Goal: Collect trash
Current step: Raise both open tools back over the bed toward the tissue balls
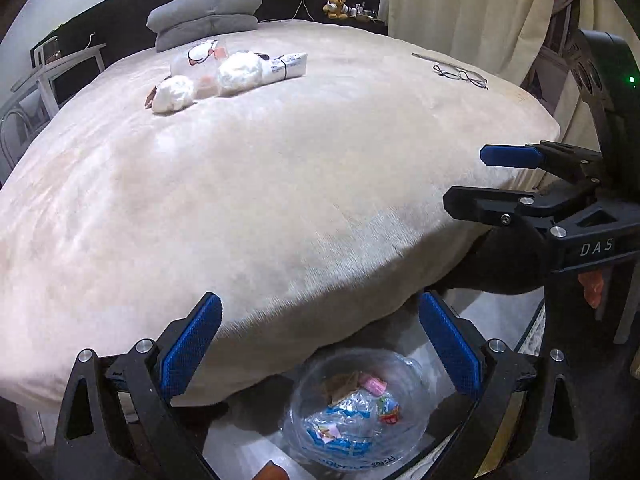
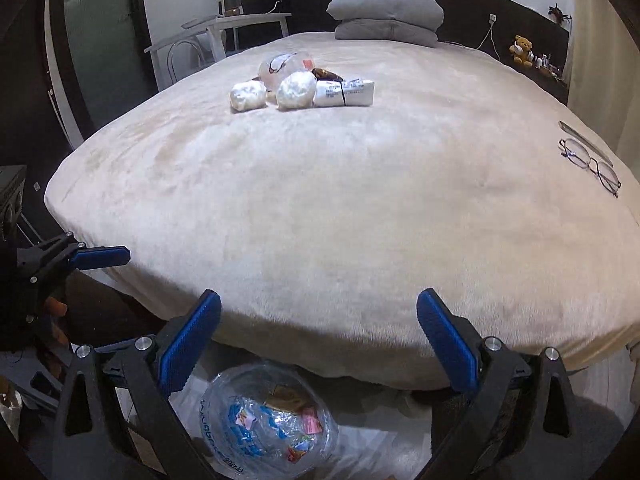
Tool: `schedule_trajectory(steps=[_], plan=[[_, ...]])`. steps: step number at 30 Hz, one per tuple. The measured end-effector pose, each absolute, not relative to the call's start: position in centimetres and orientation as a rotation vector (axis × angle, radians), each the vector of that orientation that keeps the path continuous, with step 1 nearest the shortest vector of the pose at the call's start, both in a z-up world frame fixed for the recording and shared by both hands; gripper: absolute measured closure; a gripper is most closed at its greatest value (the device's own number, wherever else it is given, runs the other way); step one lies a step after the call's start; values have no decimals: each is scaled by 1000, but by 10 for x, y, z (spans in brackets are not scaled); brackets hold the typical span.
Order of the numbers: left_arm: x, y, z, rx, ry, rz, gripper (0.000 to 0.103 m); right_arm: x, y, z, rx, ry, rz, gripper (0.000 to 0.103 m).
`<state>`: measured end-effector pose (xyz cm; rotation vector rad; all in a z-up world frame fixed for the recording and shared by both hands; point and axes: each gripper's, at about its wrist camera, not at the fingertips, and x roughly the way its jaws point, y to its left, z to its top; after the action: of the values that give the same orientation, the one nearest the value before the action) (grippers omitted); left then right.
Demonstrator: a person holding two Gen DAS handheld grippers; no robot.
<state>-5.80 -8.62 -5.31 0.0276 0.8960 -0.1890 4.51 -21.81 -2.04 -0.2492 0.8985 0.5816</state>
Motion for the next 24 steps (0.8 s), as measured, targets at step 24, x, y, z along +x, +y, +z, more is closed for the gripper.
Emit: schedule_trajectory(steps=[24], plan=[[66, 6, -24, 34, 842, -153, 6, 173, -140, -20, -286, 841, 649, 6]])
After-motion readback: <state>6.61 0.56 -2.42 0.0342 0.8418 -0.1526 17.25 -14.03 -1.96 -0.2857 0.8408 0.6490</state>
